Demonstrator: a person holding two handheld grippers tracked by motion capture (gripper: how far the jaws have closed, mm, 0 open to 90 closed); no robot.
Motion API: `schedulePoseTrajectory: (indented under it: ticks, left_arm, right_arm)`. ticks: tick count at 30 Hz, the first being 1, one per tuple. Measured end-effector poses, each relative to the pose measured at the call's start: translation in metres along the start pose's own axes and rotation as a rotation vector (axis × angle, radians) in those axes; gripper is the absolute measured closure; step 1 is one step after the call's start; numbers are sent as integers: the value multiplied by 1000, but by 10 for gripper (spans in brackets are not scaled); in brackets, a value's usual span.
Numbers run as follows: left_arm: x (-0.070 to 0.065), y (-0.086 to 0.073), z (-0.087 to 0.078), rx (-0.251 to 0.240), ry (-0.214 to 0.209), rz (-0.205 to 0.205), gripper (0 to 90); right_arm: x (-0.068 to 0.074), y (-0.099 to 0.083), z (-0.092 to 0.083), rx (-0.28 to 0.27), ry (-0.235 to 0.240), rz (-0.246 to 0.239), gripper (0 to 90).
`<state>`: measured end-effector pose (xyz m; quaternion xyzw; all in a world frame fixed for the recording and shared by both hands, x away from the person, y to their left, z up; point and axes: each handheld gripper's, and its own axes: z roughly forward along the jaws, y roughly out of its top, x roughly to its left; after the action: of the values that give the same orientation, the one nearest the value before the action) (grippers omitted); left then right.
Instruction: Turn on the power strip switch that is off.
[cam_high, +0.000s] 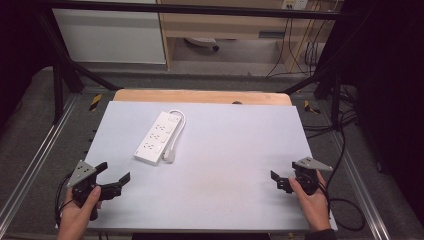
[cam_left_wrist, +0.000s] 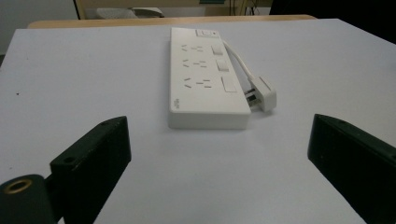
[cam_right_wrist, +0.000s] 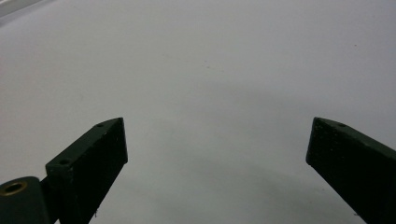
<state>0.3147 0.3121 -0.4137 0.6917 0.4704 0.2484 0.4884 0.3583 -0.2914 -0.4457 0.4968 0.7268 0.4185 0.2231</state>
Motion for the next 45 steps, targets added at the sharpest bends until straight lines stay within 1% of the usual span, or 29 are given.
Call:
schedulePoseTrajectory:
  ticks: [1,2,4,6,8,11,14,16,23,25,29,34,38,40,42,45]
  left_arm:
    - [1,0,-1,-3,2,-1,59]
    - [1,0,-1,-7,1,-10,59]
    - [1,1,-3,-14,-6,-8,59]
    - [1,2,-4,-24,-4,-4,56]
    - [0,3,-5,-35,-4,1,56]
    - [1,3,-5,-40,-3,-2,57]
    - [2,4,-4,-52,-4,-5,57]
    - [2,6,-3,-54,2,-2,59]
    - [2,11,1,-34,-1,4,58]
    - [2,14,3,-15,1,12,59]
    - [1,18,7,2,-3,13,59]
    - [2,24,11,11,-8,20,59]
    - [1,33,16,19,-7,26,60]
    - [1,38,18,16,-6,31,60]
    - [0,43,19,17,-4,35,59]
    - [0,49,21,17,-10,41,53]
  right_arm:
    - [2,0,1,-1,1,-8,57]
    - [5,1,2,0,3,-27,58]
    - [6,1,3,2,6,-29,59]
    - [7,2,3,3,7,-34,59]
    - [8,2,1,-9,8,-41,58]
    - [8,3,0,-32,12,-24,56]
    - [7,3,-1,-36,14,-29,55]
    - [8,3,0,-33,15,-28,51]
    - [8,3,0,-31,14,-30,46]
    - [9,3,0,-32,15,-31,44]
    - [10,4,1,-29,16,-31,44]
    - [11,3,2,-21,13,-37,41]
    - [12,3,2,-24,12,-42,40]
    - [13,3,1,-25,17,-41,38]
    - [13,3,0,-24,22,-52,36]
    - [14,3,0,-27,29,-53,35]
